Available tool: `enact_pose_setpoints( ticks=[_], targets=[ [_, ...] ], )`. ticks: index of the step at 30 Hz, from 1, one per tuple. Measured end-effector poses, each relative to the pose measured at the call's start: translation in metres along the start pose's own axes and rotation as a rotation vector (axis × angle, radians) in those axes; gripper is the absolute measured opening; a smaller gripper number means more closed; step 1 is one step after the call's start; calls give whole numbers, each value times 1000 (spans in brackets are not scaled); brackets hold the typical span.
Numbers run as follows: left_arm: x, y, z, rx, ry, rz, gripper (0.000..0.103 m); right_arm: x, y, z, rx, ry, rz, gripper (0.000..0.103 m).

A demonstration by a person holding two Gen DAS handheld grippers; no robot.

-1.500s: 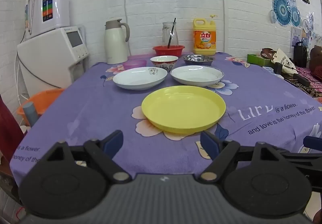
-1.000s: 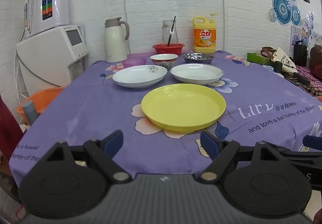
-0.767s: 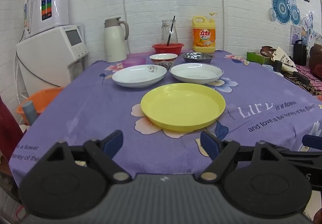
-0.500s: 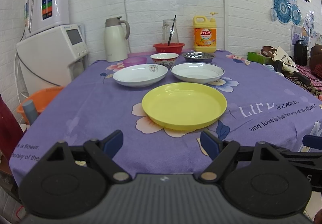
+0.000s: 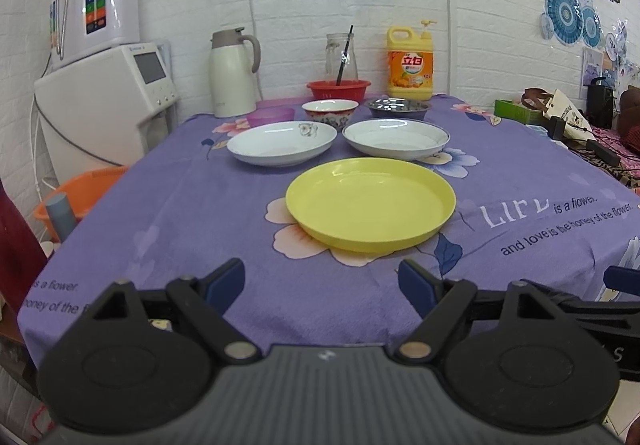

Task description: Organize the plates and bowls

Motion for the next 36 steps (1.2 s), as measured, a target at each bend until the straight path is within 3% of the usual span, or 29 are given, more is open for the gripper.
enact_pose_setpoints(
  ticks=[24, 36],
  targets=[
    [2, -2, 0, -1, -2, 3, 81, 1, 0, 2, 3, 9, 0, 103],
    [-17, -21, 5, 19, 8, 35, 81, 1, -5, -14, 29, -18, 13, 103]
  ],
)
Point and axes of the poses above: each gripper's, at about its wrist camera, not at the fingertips, and y roughly against the way its jaws point, z to its left, x to its underside, the point moved 10 cm from there along -y, roughly the way its jaws point, and after that the axes turned 10 degrees about z, right-handed, at the moved point
